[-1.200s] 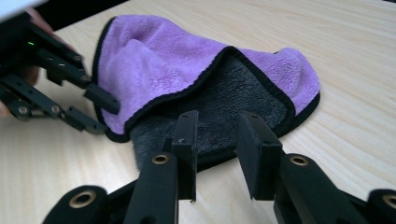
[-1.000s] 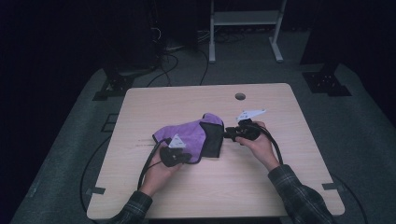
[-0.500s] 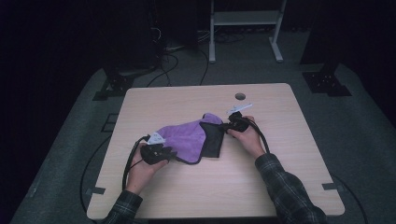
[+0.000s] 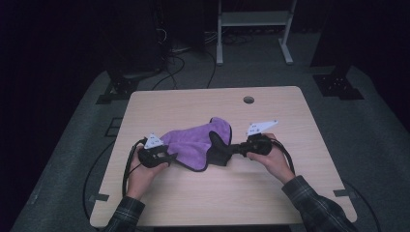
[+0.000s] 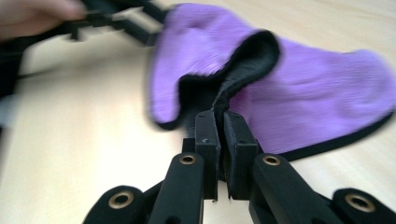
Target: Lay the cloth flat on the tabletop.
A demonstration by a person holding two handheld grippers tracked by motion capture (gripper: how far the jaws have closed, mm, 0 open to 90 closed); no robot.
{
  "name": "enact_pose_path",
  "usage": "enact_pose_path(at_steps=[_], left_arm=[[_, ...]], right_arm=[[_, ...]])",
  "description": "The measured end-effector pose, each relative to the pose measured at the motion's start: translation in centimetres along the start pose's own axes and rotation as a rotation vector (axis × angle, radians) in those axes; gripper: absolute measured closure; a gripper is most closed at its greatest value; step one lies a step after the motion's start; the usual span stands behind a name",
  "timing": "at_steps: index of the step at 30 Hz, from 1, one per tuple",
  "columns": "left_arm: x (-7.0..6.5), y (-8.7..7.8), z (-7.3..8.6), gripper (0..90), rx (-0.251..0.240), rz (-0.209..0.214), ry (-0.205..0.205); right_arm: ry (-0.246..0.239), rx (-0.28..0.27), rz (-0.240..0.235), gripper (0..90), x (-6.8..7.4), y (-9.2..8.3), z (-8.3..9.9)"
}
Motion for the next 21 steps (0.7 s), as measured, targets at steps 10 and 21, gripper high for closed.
enact_pose_path(at_steps=[10, 21], left_arm=[[0.5, -0.2, 0.0, 46.5, -0.026, -0.007, -0.016], [0.3, 0.1, 0.1, 43.4, 0.009, -0.004, -0.012]], right_arm=[[-0.050, 0.007, -0.137, 84.8, 5.7, -4.2, 2.8], [-0.089, 0.006, -0.271, 73.2, 8.0, -6.2, 3.8]])
Point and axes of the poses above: each handheld gripper's, and its own axes: y roughly forward along the jaws, z roughly out of its underside, x roughly to its left, the point moved 7 cm from there along y, roughly forward along the jaws, and after that the axes turned 9 degrees about z, right-handed, at the moved point
